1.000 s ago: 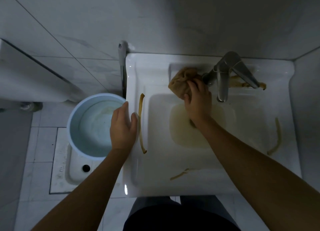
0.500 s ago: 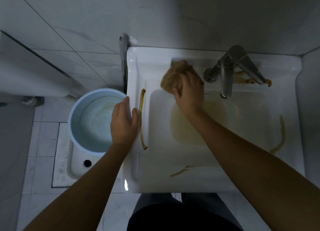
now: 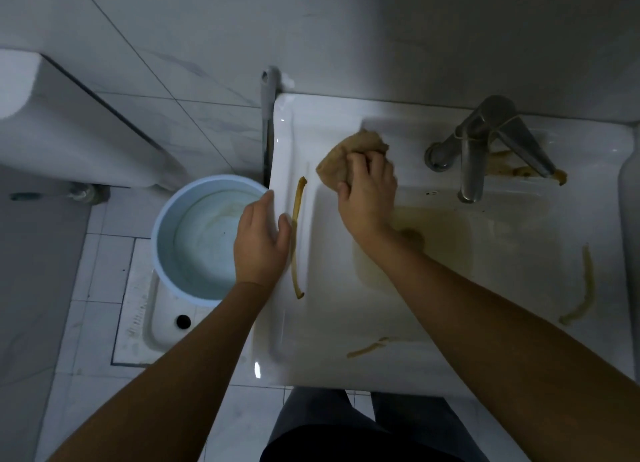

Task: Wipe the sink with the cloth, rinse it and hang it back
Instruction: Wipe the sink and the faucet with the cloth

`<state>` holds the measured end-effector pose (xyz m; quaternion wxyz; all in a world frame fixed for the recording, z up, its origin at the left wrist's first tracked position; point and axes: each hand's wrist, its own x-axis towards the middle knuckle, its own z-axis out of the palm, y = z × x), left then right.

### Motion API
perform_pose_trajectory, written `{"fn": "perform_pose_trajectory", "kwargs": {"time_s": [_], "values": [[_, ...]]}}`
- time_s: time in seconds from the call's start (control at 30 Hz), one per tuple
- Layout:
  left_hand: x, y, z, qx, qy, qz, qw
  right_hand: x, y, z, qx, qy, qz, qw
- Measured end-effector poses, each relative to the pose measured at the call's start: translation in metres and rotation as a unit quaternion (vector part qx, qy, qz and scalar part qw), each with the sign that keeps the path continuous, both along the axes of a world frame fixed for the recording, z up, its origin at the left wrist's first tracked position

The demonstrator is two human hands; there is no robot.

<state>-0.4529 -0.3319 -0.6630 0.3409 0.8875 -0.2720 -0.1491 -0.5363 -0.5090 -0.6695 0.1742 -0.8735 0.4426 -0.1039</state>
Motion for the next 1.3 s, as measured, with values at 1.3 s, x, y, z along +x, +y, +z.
{"fn": "perform_pose_trajectory", "kwargs": {"time_s": [1.3], "values": [[-0.025,0.045,0.007,-0.021,-0.06,-0.042,0.997,-0.03,0.028,0.037,0.165,-0.15,0.081,0.971]]}}
